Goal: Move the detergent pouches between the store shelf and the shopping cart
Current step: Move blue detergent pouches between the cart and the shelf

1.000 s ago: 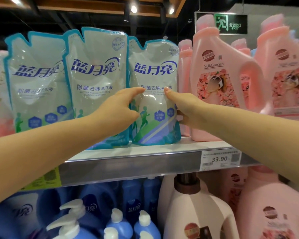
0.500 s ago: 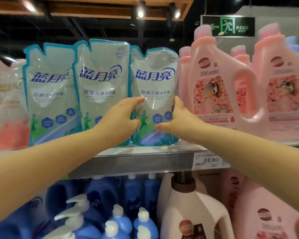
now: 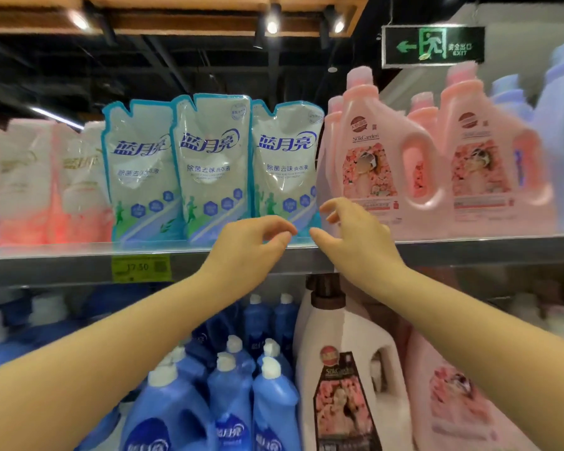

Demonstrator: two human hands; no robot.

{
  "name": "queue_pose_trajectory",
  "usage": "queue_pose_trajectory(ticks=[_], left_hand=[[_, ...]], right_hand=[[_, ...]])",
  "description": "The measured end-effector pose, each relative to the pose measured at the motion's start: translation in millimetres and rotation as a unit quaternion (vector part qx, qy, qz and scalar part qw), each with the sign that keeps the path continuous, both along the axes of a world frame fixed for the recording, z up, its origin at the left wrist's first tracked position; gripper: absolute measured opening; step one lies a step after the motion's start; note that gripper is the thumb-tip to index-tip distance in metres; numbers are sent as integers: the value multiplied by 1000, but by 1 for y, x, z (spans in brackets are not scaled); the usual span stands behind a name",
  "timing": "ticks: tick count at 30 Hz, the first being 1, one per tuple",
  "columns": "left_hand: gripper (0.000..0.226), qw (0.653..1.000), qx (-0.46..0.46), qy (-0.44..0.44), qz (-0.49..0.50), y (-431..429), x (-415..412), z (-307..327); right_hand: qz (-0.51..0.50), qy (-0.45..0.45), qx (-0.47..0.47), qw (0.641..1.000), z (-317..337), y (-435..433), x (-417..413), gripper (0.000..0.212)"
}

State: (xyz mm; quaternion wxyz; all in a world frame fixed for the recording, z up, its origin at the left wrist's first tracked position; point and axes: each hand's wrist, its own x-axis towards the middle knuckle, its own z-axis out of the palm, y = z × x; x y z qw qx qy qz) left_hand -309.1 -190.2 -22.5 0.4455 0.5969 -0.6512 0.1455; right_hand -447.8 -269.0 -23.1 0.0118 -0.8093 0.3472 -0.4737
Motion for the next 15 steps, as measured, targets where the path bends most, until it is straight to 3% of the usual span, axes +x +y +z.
queue_pose_trajectory(ticks=[8, 15], left_hand=[[17, 993, -3, 96, -76, 87, -50, -48], [12, 987, 24, 117, -105, 170, -109, -96]], right_hand=[[13, -100, 84, 991, -48, 113, -37, 2], [-1, -139, 126, 982, -98, 214, -88, 8]])
